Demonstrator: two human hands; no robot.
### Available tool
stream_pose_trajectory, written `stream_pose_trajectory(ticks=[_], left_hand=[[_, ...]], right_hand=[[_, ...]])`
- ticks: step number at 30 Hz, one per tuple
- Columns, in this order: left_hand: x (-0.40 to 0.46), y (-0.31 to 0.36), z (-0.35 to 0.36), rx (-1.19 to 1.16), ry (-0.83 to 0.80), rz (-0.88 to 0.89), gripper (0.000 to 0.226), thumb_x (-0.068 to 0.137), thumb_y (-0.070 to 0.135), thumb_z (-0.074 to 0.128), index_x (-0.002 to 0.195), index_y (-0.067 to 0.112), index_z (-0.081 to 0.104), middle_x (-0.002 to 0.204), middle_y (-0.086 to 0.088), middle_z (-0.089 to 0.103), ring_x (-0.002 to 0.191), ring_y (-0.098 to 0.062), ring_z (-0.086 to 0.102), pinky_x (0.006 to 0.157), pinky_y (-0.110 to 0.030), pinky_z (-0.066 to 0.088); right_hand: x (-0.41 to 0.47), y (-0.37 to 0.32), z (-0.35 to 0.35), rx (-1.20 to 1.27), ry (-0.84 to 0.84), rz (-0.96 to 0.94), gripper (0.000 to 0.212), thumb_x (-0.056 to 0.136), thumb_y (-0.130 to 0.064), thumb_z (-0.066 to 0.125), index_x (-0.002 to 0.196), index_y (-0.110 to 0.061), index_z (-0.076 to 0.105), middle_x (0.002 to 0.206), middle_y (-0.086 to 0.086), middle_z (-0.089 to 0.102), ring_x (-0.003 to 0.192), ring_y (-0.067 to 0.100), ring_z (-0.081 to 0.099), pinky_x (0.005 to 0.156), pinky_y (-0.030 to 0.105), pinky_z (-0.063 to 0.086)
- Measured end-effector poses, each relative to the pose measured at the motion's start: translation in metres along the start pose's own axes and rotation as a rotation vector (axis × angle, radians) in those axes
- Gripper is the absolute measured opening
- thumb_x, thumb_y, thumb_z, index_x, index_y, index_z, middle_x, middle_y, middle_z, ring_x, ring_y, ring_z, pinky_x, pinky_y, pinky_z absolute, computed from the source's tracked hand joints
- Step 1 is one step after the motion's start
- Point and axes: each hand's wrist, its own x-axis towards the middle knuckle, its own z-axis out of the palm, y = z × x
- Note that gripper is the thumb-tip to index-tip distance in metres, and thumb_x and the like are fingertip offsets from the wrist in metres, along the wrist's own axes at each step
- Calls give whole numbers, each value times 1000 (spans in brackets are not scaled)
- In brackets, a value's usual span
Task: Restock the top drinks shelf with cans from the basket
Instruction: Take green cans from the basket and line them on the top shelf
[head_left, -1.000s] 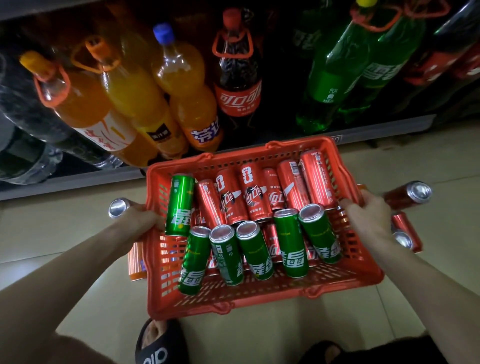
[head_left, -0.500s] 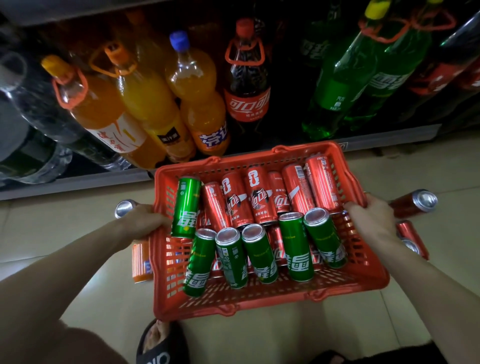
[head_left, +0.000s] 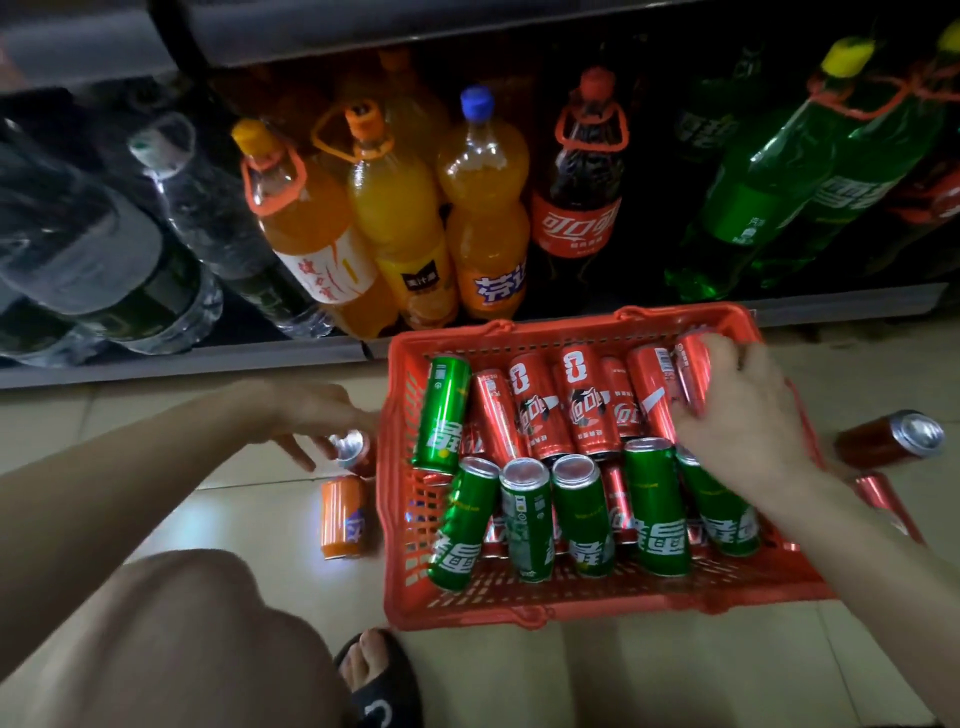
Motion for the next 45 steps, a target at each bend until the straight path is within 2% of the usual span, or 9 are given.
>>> stream_pose_trajectory(ticks=[14, 18, 20, 25, 28, 34, 37, 42, 45], left_hand=[[65, -86, 5, 30, 198, 182, 37, 93, 29, 71, 127, 19, 58, 122, -8, 65, 96, -20, 65, 74, -31, 53], [84, -112, 18, 216, 289, 323, 73, 66, 60, 66, 126, 22, 52, 122, -7, 62, 104, -27, 65, 89, -40, 55], [102, -123, 24, 232, 274, 319, 88, 55, 72, 53, 125, 21, 51, 121, -7, 62, 105, -30, 67, 88, -44, 57], [112, -134, 40, 10, 290, 261, 77, 59, 63, 62, 123, 19, 56, 114, -3, 65, 104, -24, 68, 89, -42, 58], [115, -137, 57, -93, 219, 154, 50, 81, 41, 73, 118, 12, 54, 117, -7, 61, 110, -26, 64, 84, -35, 52], [135, -158, 93, -308, 123, -88, 72, 89, 36, 77, 138, 6, 33, 134, -16, 55, 121, -34, 60, 81, -37, 47], [127, -159, 77, -206, 82, -74, 72, 87, 45, 76, 133, 7, 36, 120, -10, 55, 111, -28, 59, 71, -30, 44], [87, -116, 0, 141, -2, 174, 27, 101, 35, 56, 91, 11, 62, 80, 0, 57, 79, -20, 56, 61, -23, 45], [53, -77, -49, -18, 272, 243, 18, 97, 27, 63, 97, 9, 66, 94, -10, 71, 87, -26, 66, 78, -37, 58]], right_hand=[[-35, -228, 89, 105, -263, -667, 46, 89, -25, 62, 133, -15, 51, 128, 9, 55, 120, 30, 52, 101, 42, 45], [-47, -259, 126, -119, -230, -919, 30, 75, -21, 69, 102, -10, 66, 100, 13, 66, 103, 35, 60, 99, 44, 43], [-51, -270, 140, -331, -308, -981, 33, 82, -23, 68, 112, -11, 68, 109, 11, 68, 112, 33, 59, 111, 45, 35], [-57, -294, 173, -803, -518, -841, 31, 102, -30, 51, 128, -21, 64, 134, -1, 63, 129, 22, 54, 108, 35, 34], [-57, -306, 197, -768, -632, -682, 36, 104, -28, 48, 137, -17, 60, 143, 4, 58, 135, 24, 52, 106, 33, 41], [-66, -305, 215, -645, -837, -577, 43, 104, -17, 52, 144, -3, 48, 148, 15, 51, 135, 25, 53, 109, 35, 42], [-69, -309, 208, -479, -859, -561, 40, 108, -3, 40, 146, 9, 38, 152, 25, 43, 87, -19, 64, 78, 3, 47], [-50, -322, 190, -288, -648, -496, 31, 103, -18, 48, 130, -14, 63, 137, 9, 62, 126, 27, 59, 98, 33, 48], [-21, -325, 130, -111, -474, -484, 27, 101, -23, 55, 123, -14, 66, 126, 10, 68, 119, 30, 64, 89, 34, 51]])
